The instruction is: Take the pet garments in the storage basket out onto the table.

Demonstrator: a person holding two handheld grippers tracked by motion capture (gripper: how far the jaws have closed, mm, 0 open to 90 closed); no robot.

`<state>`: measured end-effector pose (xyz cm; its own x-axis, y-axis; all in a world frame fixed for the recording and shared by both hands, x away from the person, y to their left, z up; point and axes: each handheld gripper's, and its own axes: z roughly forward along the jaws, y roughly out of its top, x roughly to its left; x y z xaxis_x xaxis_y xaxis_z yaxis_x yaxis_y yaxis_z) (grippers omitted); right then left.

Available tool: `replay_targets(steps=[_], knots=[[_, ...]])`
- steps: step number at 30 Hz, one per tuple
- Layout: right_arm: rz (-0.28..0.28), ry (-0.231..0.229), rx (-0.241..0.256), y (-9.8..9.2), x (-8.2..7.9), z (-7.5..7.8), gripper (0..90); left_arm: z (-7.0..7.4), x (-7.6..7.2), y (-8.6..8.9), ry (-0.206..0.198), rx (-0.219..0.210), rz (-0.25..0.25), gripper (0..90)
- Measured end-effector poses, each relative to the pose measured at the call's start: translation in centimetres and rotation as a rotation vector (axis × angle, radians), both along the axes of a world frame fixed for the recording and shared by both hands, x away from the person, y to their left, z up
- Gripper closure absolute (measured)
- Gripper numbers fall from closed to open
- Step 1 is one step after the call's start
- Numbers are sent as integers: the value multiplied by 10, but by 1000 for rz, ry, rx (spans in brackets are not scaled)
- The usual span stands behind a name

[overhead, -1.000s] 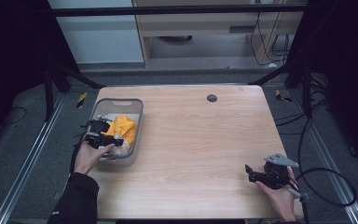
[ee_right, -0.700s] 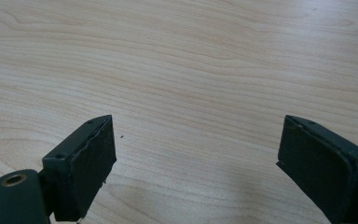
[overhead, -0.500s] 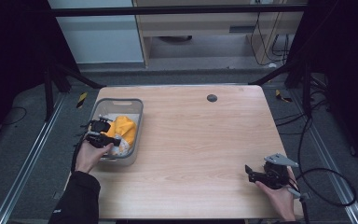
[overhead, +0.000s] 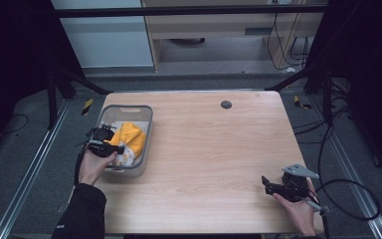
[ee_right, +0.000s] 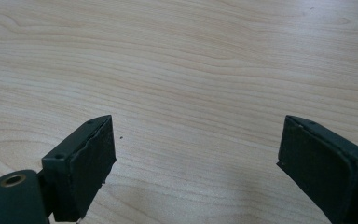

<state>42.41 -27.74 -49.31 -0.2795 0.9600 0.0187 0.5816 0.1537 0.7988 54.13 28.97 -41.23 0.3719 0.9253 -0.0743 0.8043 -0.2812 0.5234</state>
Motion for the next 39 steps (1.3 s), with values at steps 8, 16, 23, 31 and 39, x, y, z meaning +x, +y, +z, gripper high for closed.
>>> replay_targets(steps=[8,16,23,31,39], knots=[[-2,-3,-1,-1,0,0,108,20,-8,4,-50,-9,-6,835],[-1,-8,0,-1,0,0,108,42,-15,3,-98,-16,-18,837],[-2,-13,0,-1,0,0,109,60,-22,1,-136,-21,-29,836],[0,-17,3,-1,0,0,110,74,-29,0,-166,-16,-45,836],[2,-27,3,-1,-1,1,111,91,-42,-8,-197,-8,-95,836]])
